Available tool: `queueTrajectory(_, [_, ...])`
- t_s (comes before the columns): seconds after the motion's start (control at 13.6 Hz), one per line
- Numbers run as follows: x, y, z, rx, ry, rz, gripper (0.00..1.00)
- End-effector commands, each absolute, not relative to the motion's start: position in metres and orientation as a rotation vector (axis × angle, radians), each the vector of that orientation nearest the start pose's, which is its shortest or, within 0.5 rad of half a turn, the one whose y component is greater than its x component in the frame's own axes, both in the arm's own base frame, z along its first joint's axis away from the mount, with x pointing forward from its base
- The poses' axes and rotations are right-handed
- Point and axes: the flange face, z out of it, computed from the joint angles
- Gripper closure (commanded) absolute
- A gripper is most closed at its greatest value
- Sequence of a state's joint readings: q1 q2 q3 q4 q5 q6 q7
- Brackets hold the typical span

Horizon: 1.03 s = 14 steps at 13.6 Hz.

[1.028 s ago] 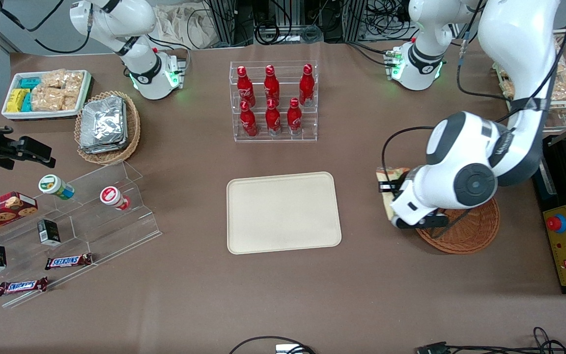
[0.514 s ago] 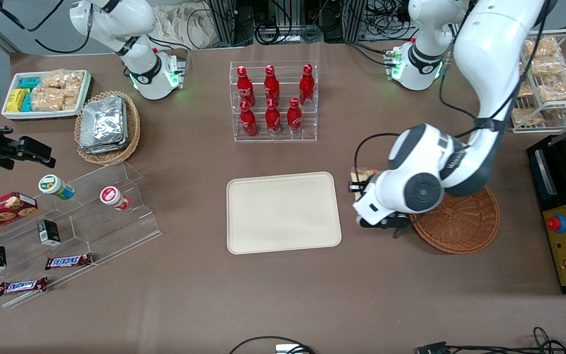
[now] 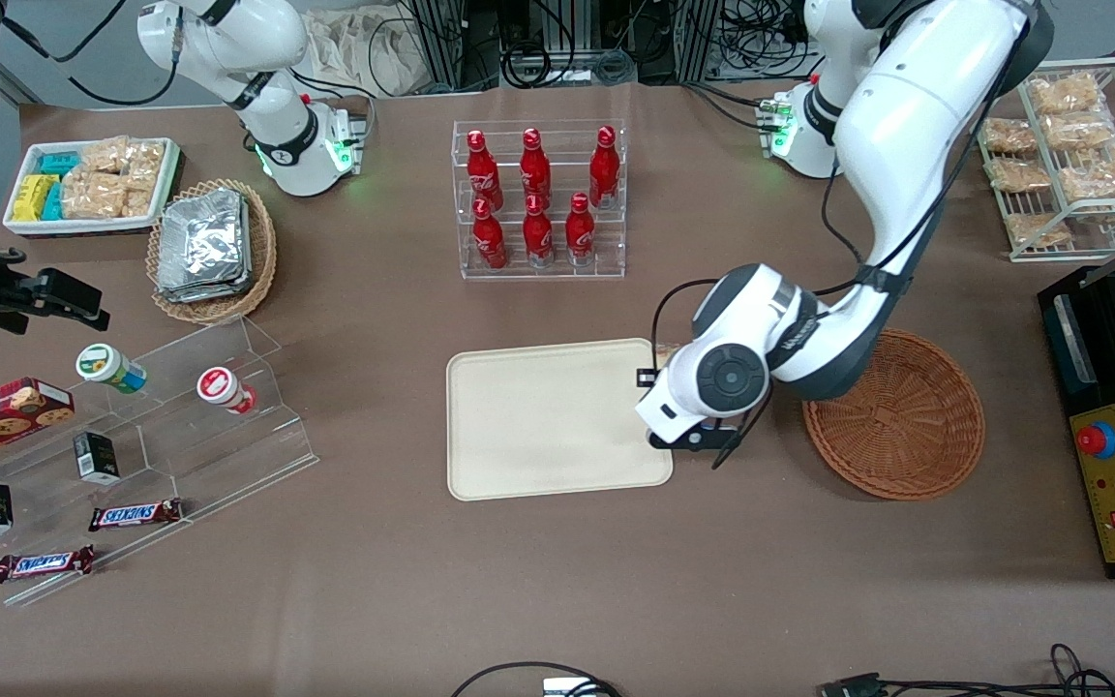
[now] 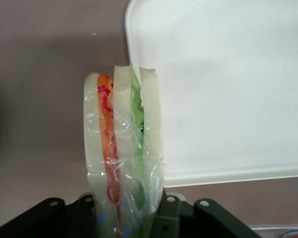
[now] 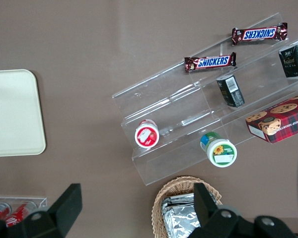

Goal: Place sandwich from basket to tray
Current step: 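Lower the sandwich onto the cream tray and open the left gripper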

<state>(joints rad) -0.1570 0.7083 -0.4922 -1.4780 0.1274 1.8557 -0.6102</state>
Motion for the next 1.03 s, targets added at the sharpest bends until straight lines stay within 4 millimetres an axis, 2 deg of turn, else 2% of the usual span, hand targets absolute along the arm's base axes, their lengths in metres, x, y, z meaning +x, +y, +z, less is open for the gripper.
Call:
queueTrajectory(0.0, [0.579, -0.385, 0.256, -3.128, -0.005, 0.47, 0.68])
queueTrajectory(0.22, [0.573, -0.404, 0.234, -3.158, -0.021, 0.447, 0.68])
queueTrajectory(0.51, [0.569, -0.411, 0.204, -3.117, -0.017, 0.384, 0.67])
queueTrajectory(0.73, [0.569, -0.411, 0.203, -3.123, -0.019, 0.379, 0.66])
queueTrajectory(0.81, [0.569, -0.411, 0.203, -3.123, -0.014, 0.379, 0.49])
queueTrajectory(0.88, [0.57, -0.41, 0.205, -3.124, -0.009, 0.372, 0.0])
queueTrajectory(0.95, [0.571, -0.41, 0.208, -3.121, -0.004, 0.355, 0.0])
